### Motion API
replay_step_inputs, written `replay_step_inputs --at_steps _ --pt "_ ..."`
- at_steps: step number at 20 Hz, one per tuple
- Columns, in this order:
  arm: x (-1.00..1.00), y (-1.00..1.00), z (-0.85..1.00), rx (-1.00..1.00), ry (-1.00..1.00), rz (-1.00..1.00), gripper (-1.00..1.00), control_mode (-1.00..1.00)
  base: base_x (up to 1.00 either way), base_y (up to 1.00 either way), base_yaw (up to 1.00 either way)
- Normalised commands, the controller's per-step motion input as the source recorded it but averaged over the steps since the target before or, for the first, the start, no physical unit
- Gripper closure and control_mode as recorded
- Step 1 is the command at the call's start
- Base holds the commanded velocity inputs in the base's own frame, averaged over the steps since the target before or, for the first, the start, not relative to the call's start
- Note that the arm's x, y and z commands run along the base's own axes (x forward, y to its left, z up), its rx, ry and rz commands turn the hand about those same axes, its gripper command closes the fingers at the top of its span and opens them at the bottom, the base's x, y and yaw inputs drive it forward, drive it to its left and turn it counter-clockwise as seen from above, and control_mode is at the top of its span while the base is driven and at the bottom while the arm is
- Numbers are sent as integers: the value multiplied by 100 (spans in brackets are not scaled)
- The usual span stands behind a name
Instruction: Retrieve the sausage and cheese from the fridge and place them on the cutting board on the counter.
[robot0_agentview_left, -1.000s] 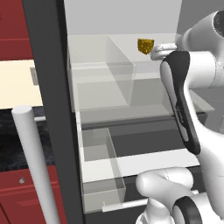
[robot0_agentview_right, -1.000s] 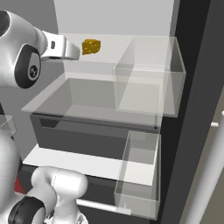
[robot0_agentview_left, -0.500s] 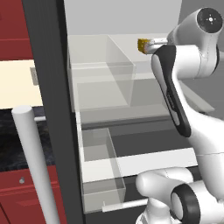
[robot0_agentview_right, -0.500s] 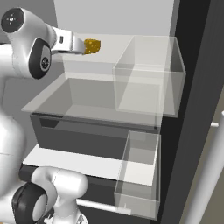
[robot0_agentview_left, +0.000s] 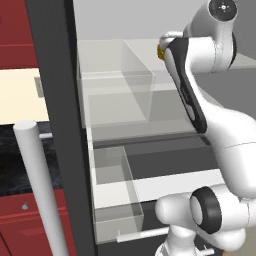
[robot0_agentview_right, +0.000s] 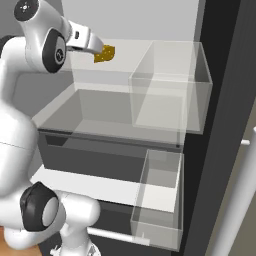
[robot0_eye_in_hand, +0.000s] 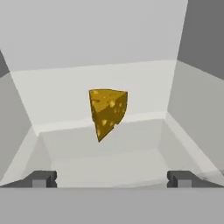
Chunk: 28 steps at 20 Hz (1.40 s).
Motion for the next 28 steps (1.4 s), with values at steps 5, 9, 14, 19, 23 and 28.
replay_step_inputs --at_steps 5,9,14,19,23,28 --pt "43 -1 0 12 0 0 -100 -100 0 0 0" --pt "38 -2 -14 9 0 0 -100 -100 0 0 0" --pt "33 -4 -27 0 0 0 -100 -100 0 0 0" --pt "41 0 -2 0 1 0 -100 -100 0 0 0" --pt "49 0 0 0 2 0 -100 -100 0 0 0" --pt "47 0 0 0 6 0 -100 -100 0 0 0"
